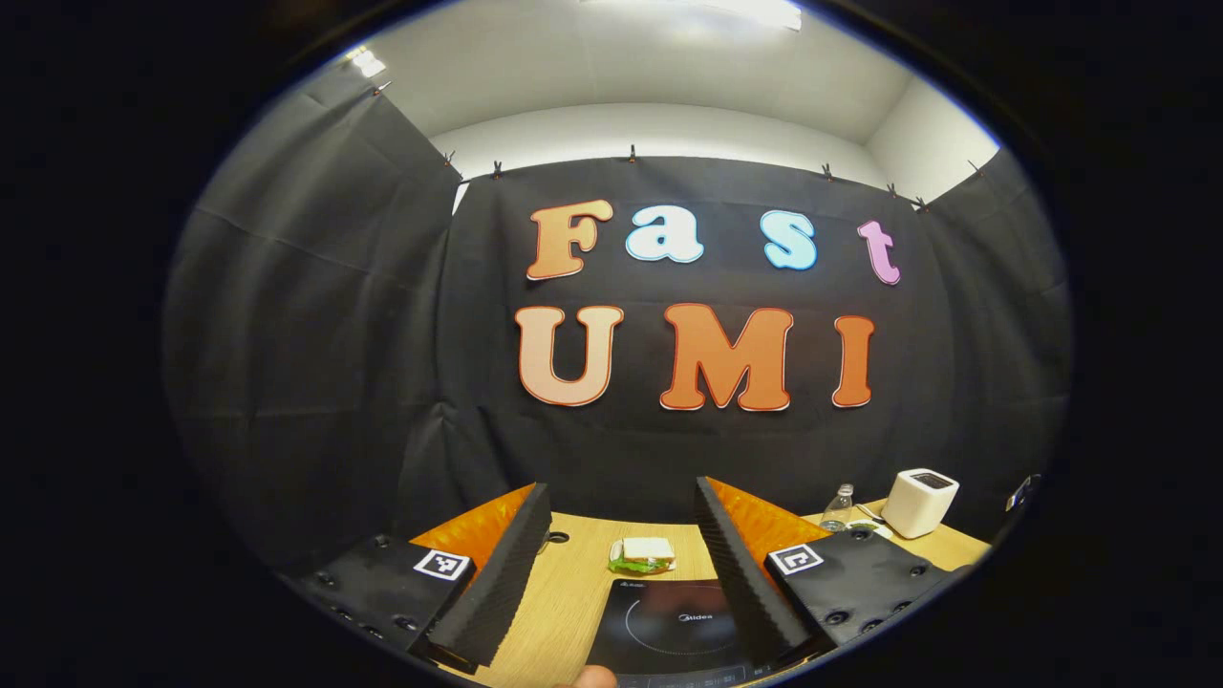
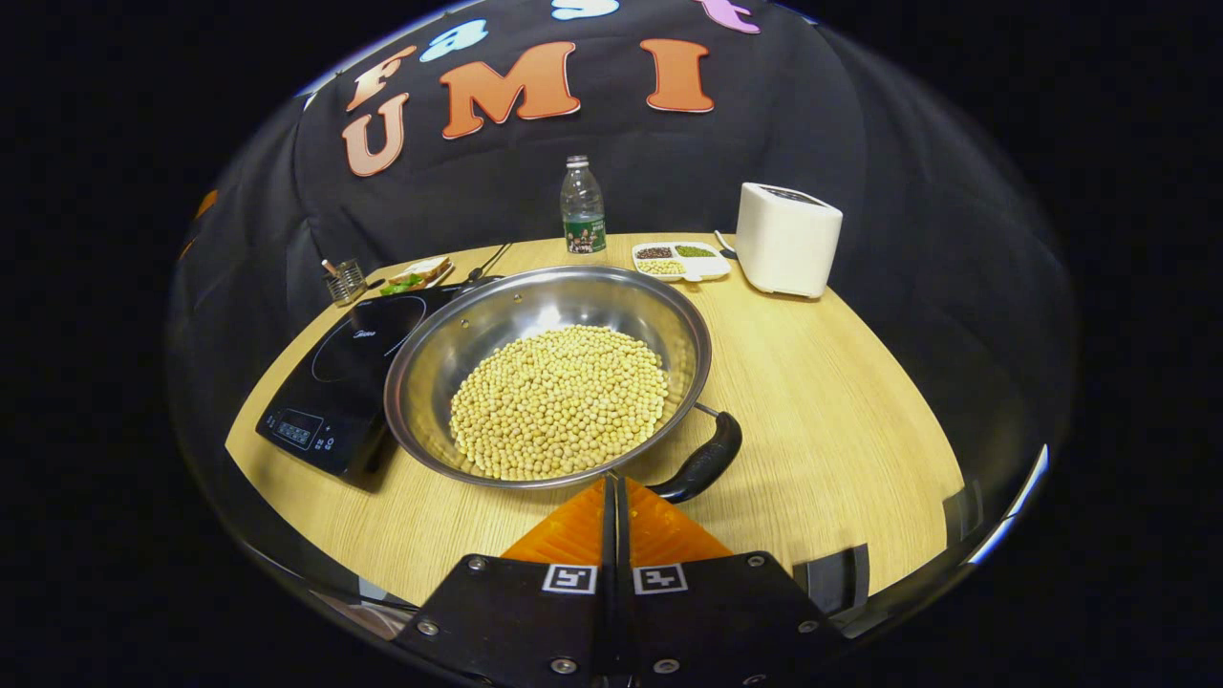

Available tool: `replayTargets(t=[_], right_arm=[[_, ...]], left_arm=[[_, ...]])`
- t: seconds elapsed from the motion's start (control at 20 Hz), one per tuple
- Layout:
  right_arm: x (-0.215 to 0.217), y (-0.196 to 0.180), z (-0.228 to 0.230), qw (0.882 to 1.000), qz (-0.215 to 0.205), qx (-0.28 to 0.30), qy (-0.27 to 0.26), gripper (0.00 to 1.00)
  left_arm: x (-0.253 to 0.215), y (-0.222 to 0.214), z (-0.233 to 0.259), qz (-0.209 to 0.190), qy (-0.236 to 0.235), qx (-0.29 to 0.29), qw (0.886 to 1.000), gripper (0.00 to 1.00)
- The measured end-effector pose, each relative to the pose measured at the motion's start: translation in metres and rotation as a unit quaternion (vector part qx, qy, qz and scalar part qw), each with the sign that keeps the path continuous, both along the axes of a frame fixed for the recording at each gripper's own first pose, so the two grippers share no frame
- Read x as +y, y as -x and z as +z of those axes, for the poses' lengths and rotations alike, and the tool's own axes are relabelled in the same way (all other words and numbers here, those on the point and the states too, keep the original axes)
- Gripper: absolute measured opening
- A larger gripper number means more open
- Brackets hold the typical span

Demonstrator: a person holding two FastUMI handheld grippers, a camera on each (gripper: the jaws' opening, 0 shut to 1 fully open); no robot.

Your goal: First push the handle of the pot to place it horizontally, then grasp the pot with both hands and set it on the induction cooktop.

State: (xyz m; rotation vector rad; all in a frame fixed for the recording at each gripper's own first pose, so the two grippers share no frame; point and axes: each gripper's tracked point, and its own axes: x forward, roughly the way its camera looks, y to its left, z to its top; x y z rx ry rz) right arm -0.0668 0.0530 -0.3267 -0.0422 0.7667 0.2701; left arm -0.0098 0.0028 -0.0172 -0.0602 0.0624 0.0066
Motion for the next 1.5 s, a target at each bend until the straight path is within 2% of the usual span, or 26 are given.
replayTargets(t=[0.75, 1.5], right_arm=[[-0.021, -0.024, 0.002, 0.999, -0.044, 0.001, -0.013, 0.0], [-0.037, -0.055, 0.002, 0.998, -0.066, -0.013, -0.012, 0.0]], left_arm=[[0.005, 0.001, 0.005, 0.007, -0.008, -0.006, 1.0, 1.0], [-0.002, 0.002, 0.015, 0.01, -0.019, -0.013, 1.0, 1.0]])
